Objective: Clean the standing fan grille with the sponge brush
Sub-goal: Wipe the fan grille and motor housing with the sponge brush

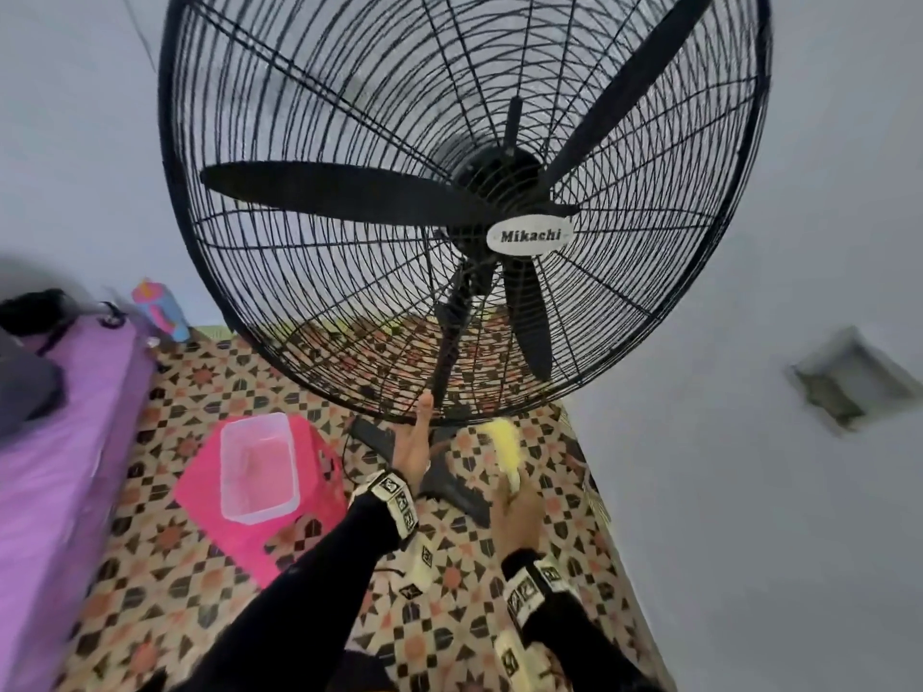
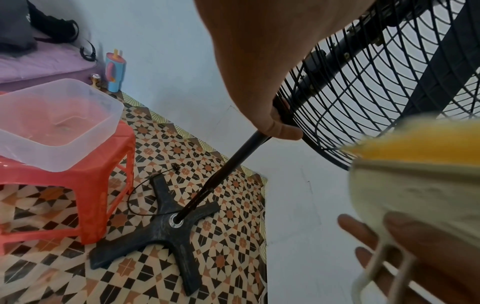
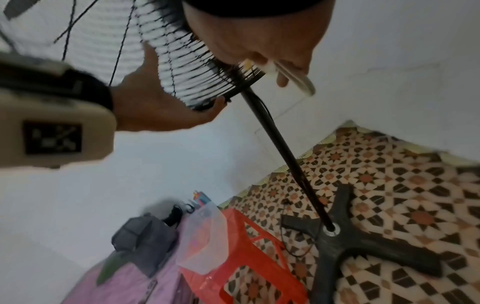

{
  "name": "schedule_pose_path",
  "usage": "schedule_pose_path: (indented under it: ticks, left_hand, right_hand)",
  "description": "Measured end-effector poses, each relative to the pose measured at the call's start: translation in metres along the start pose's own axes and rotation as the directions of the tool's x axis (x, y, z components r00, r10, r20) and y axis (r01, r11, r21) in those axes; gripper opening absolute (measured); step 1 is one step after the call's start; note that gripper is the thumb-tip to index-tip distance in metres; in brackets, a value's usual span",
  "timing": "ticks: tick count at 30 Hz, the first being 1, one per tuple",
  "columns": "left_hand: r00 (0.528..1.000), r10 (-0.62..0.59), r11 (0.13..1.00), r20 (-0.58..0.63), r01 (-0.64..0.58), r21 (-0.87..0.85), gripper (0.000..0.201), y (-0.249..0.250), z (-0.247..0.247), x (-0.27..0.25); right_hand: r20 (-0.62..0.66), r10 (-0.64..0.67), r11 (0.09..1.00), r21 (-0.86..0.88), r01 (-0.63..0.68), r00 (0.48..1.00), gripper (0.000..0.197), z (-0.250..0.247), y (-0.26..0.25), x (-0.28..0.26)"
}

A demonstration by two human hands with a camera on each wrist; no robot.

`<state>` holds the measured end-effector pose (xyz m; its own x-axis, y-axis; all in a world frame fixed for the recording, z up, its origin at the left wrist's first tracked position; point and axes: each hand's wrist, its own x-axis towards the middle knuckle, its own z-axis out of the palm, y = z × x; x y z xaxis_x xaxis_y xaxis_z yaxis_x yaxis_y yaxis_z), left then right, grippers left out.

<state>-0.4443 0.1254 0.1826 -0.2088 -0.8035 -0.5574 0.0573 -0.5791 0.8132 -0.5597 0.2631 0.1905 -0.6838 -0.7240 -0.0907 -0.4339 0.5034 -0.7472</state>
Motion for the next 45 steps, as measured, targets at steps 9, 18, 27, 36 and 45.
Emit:
schedule_pose_path:
  ticks: [9,18,27,36,45]
  left_hand:
    - [0.996,0.005,0.999,0.085,-0.001,-0.046,0.153,0.023,-0.001,-0.025]
    - [0.996,-0.054,0.996,0.071,0.059,-0.073,0.144,0.012,-0.01,-0.009]
    - [0.991,-0.08,0.991,0.108,0.091,-0.099,0.134,0.032,-0.015,-0.028]
    - [0.992,0.042,0.991,0.12,-0.026,-0.133,0.109,0.038,-0.015,-0.031]
    - [0.987,-0.019,0.994,0.158,0.037,-0.107,0.129,0.041,-0.017,-0.038]
  right_hand:
    - [0.017,0.052,0.991,-0.127,-0.05,0.998,0.033,0.007,0.003,0.04]
    - [0.139,0.145,0.95,-0.296,-0.099,0.98,0.029,0.022,0.006,0.058]
    - [-0.193,0.283,0.956,0.141,-0.258,0.94,0.103,0.001,0.035,0.051]
    - [0.054,0.329,0.935,0.12,-0.333,0.943,0.057,0.014,0.004,0.094]
    - [-0.074,0.402,0.914,-0.033,-0.405,0.913,0.017,-0.032,0.001,0.094]
